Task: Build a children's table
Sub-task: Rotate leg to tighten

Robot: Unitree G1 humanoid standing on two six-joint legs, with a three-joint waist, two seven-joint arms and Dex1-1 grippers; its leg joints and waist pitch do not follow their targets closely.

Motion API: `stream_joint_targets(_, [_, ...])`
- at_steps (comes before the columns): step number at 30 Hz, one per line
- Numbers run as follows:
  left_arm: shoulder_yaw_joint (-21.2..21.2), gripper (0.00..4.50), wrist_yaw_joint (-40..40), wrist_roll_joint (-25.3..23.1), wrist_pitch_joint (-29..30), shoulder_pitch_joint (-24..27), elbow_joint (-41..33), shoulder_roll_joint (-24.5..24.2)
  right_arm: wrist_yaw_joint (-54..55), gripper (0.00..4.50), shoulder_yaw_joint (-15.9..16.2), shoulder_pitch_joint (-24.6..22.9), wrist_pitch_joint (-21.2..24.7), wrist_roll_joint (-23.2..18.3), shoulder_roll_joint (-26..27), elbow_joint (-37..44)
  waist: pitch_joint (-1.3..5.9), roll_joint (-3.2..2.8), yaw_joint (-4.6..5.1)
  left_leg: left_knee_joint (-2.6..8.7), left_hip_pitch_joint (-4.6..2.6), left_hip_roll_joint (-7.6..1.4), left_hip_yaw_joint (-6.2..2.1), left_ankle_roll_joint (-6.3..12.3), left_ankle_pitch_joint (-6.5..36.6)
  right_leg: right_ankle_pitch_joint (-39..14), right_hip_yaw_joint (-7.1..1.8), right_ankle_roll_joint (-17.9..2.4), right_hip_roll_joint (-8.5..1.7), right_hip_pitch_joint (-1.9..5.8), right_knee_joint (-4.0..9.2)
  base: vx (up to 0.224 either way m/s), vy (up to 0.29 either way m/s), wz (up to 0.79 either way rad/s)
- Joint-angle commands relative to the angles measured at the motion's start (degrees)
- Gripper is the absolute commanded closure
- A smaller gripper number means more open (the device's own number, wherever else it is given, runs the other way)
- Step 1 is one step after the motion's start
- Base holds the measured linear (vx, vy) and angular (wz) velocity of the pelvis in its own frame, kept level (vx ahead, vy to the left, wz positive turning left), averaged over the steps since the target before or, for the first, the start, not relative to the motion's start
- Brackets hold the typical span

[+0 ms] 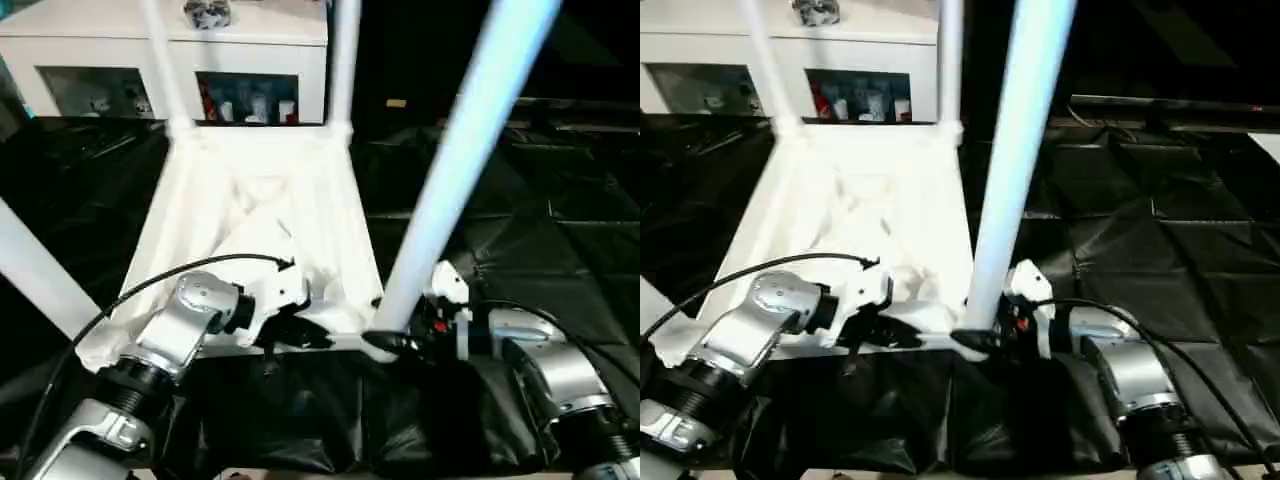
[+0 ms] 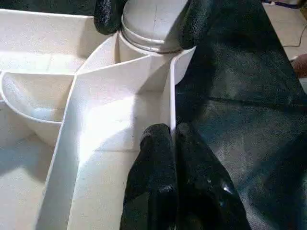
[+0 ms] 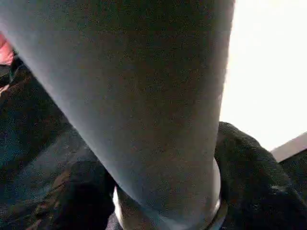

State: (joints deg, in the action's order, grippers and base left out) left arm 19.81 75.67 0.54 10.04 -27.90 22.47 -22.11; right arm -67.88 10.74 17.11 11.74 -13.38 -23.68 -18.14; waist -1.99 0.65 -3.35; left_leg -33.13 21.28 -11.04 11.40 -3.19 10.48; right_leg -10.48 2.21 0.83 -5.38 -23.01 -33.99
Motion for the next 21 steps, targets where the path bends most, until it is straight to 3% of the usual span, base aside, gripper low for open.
stream_joint_targets(1, [0.61, 4.5, -0.46, 0.64, -0.13, -1.06, 1.09, 0.62, -3.31, 1.91, 3.03, -0.35, 0.73, -0.99, 0.76, 1.76, 2.65, 0.46, 0.2, 4.2, -0.77, -2.29, -0.79, 1.99, 14.95, -14.78, -1.83, -12.3, -2.43, 1.9, 4.11, 0.0, 0.0, 0.0])
stream_joint_targets(7, [-0.23, 4.5, -5.41, -0.08, 0.79, -1.5, 1.76, 3.08, 1.24, 1.96, 1.67, -1.02, 0.61, -0.82, 3.31, 0.93, 2.67, 0.52, 0.11, 4.14, -0.81, -2.3, -0.78, 1.9, 14.64, -14.6, -1.84, -12.5, -2.47, 1.96, 4.04, 0.0, 0.0, 0.0])
stream_joint_targets(9, [-1.62, 4.5, -10.92, -0.56, 2.85, -2.41, 2.08, 5.88, 11.36, 1.98, -0.13, -0.56, -0.58, 2.04, 7.11, -2.51, 2.45, 0.41, 0.24, 4.33, -0.82, -2.15, -0.9, 0.91, 16.07, -18.26, -1.84, -11.6, -2.6, 1.81, 4.38, 0.0, 0.0, 0.0])
stream_joint_targets(10, [-1.62, 4.5, -10.92, -0.56, 2.85, -2.41, 2.08, 5.88, 11.36, 1.98, -0.13, -0.56, -0.58, 2.04, 7.11, -2.51, 2.3, 0.45, 0.53, 4.43, -0.8, -2.15, -0.87, 0.51, 16.94, -19.77, -1.85, -11.26, -2.55, 1.63, 4.62, 0.0, 0.0, 0.0])
stream_joint_targets(12, [-2.72, 4.5, -15.91, -0.9, 4.72, -3.02, 1.77, 8.69, 20.32, 1.98, -1.49, -0.58, -1.32, 4.32, 10.65, -4.92, 2.3, 0.64, 1.17, 4.61, -0.75, -1.95, -1.38, -1.29, 18.91, -24.99, -1.58, -9.39, -2.74, 1.72, 4.99, 0.0, 0.0, 0.0])
stream_joint_targets(14, [-2.64, 4.5, -18.92, -2.0, 4.58, -3.0, 1.16, 10.03, 24.32, 1.98, -2.3, -0.92, -1.52, 4.66, 12.78, -5.97, 2.2, 0.66, 1.61, 4.49, -0.94, -1.91, -1.38, -0.92, 20.71, -27.96, -1.65, -8.16, -2.71, 1.27, 5.55, 0.0, 0.0, 0.0])
stream_joint_targets(15, [-2.72, 4.5, -19.9, -2.02, 5.47, -2.93, 0.49, 10.8, 26.97, 1.98, -3.23, -0.89, -1.34, 4.48, 14.22, -6.69, 2.12, 0.37, 1.7, 4.46, -1.14, -1.85, -1.45, -0.76, 21.58, -29.87, -1.69, -7.45, -2.72, 1.03, 5.84, 0.0, 0.0, 0.0])
stream_joint_targets(20, [-2.0, 4.5, -21.52, -2.14, 6.87, -1.36, -2.23, 13.38, 33.0, 1.98, -5.3, -1.36, -1.5, 4.02, 19.44, -6.52, 2.33, 0.41, 1.87, 4.65, -0.82, -1.93, -1.5, -0.61, 20.74, -26.94, -1.71, -7.3, -2.47, 1.05, 5.65, 0.0, 0.0, 0.0])
stream_joint_targets(21, [-1.91, 4.5, -21.46, -2.15, 6.84, -1.25, -2.27, 13.41, 32.83, 1.64, -5.32, -1.42, -1.67, 3.93, 19.52, -6.34, 2.41, 0.41, 1.83, 4.72, -0.63, -1.94, -1.5, -0.39, 20.18, -25.3, -1.69, -7.6, -2.41, 1.28, 5.48, 0.0, 0.0, 0.0])
